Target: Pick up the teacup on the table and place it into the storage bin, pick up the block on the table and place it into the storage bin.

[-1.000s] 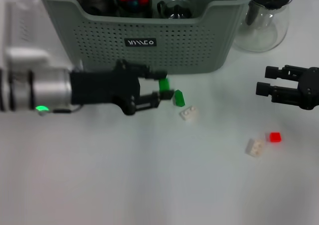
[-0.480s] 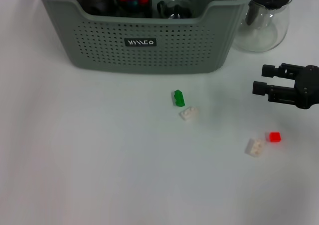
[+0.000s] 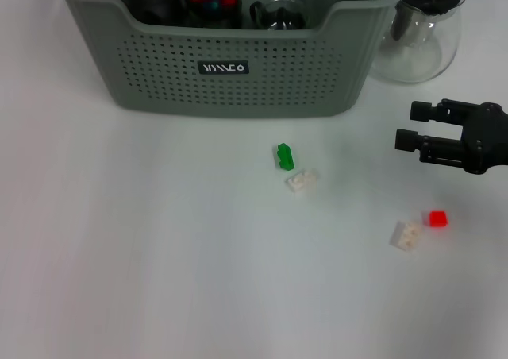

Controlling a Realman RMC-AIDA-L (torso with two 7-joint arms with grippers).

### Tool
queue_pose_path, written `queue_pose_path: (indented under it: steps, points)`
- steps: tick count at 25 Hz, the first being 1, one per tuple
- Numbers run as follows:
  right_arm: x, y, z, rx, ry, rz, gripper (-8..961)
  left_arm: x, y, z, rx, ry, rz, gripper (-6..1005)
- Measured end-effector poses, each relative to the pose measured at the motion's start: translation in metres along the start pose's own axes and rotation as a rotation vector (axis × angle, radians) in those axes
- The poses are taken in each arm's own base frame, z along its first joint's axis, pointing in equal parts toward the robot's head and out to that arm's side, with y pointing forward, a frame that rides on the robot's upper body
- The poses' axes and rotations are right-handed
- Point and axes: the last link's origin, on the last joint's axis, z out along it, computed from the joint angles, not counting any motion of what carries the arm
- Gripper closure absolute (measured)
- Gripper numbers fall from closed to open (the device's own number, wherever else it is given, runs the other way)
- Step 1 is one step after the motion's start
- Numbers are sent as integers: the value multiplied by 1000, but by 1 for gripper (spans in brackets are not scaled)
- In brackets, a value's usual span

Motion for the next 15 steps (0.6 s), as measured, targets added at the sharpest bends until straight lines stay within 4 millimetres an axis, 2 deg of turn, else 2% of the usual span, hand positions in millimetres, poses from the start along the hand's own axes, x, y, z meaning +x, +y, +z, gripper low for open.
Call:
queue_pose_path:
  steps: [1,5,11,15]
  points:
    - [0,0,0,0,-1,-2,208,-6,7,16,60,-79,38,510]
    - [0,-1,2,4,-2,-4,208,-7,15,23,80,-117,66,503]
    - [0,0,4,5,0,-5,208,-3,15,22,88,-108,50,493]
    - [1,0,4,7,0,-3,209,2,8,11,112,-44,10,486]
